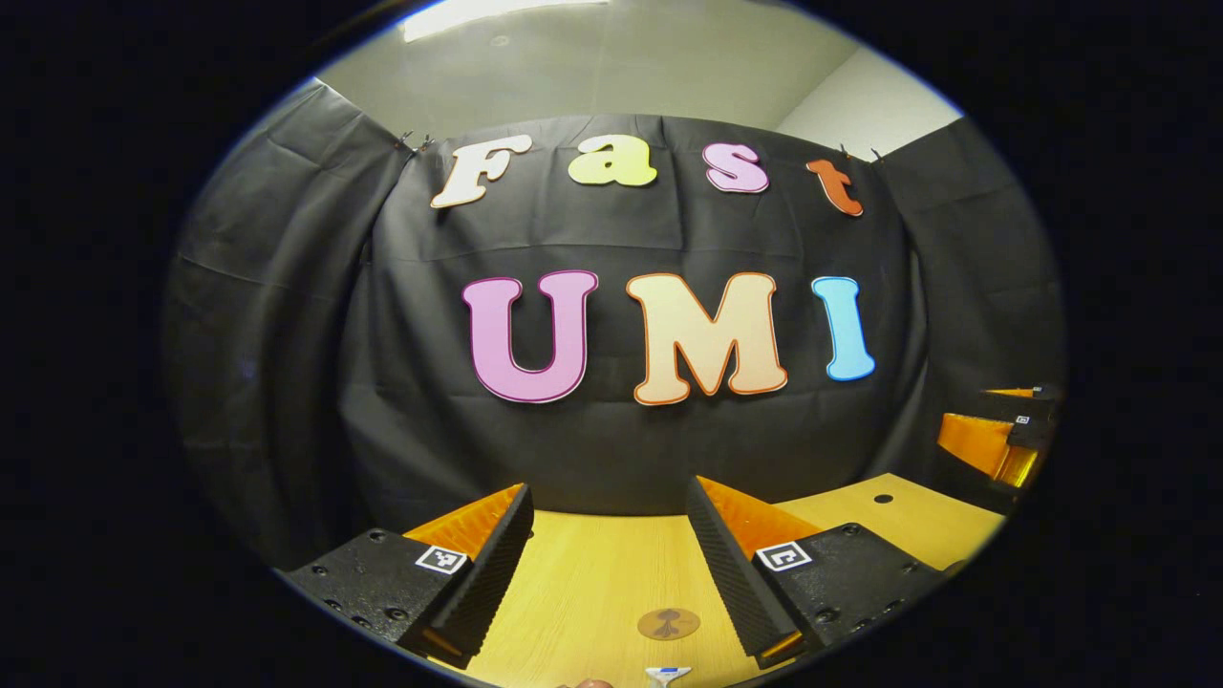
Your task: Put the toothbrush and toothpaste on the desktop into the cup, then pick up the cup and place it on the coaster on the desktop.
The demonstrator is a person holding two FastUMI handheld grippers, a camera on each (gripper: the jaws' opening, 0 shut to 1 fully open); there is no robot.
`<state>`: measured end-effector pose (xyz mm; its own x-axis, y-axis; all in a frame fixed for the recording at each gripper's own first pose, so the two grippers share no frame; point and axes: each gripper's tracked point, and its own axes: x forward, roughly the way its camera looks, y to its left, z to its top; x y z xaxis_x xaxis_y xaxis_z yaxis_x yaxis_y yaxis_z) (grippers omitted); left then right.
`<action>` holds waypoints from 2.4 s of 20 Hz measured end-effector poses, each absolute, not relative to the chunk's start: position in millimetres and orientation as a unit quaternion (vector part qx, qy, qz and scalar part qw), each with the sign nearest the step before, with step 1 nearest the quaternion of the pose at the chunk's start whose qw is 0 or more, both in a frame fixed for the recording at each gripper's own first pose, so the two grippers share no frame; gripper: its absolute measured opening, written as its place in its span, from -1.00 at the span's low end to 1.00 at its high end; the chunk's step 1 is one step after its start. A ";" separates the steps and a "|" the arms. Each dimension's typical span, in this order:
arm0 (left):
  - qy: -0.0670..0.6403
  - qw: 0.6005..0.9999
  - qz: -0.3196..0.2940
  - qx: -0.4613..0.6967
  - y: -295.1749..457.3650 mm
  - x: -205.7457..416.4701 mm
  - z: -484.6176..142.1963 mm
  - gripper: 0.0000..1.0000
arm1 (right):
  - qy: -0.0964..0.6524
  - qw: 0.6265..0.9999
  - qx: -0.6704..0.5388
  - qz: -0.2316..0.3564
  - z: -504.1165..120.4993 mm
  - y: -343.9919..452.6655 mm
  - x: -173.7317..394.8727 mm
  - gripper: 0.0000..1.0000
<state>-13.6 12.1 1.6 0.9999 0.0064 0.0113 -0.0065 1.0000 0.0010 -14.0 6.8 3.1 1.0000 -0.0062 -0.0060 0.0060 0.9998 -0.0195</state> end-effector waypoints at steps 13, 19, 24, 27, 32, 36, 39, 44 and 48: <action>-0.007 1.000 0.016 -0.002 21.7 -15.6 0.6 0.87 | 0.069 0.997 -0.012 0.018 -42.0 12.0 -8.3 0.98; -0.001 1.000 0.018 0.007 25.9 -15.2 -3.7 0.87 | 0.150 0.988 -0.004 0.036 -101.3 16.3 -14.7 0.98; 0.009 1.000 0.021 0.009 29.1 -13.4 -8.7 0.87 | 0.219 0.975 -0.014 0.036 -150.1 12.3 -16.9 0.99; 0.014 1.000 0.023 0.012 31.7 -13.0 -12.5 0.87 | 0.250 0.967 -0.017 0.031 -173.0 8.6 -19.3 1.00; 0.015 0.999 0.036 0.013 40.9 -14.0 -13.1 0.87 | 0.305 0.951 -0.032 0.037 -210.1 12.9 -21.8 0.99; 0.017 0.999 0.047 0.012 48.6 -15.7 -14.4 0.86 | 0.358 0.932 -0.037 0.034 -245.1 11.8 -30.2 0.99; 0.020 0.998 0.055 0.011 54.6 -17.0 -17.3 0.86 | 0.417 0.908 -0.031 0.033 -277.3 11.6 -46.3 1.00; 0.028 0.997 0.065 0.011 63.1 -18.5 -22.1 0.86 | 0.458 0.888 -0.033 0.029 -304.3 9.9 -55.8 1.00; 0.034 0.997 0.070 0.011 66.6 -18.3 -27.7 0.87 | 0.494 0.867 -0.049 0.033 -326.1 10.9 -66.2 1.00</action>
<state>-18.3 66.6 -27.7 0.9879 0.1401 -0.0663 -0.1386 0.9900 0.0269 -66.2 10.9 -326.1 0.5093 0.0093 -0.8606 -0.1054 0.9931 -0.0517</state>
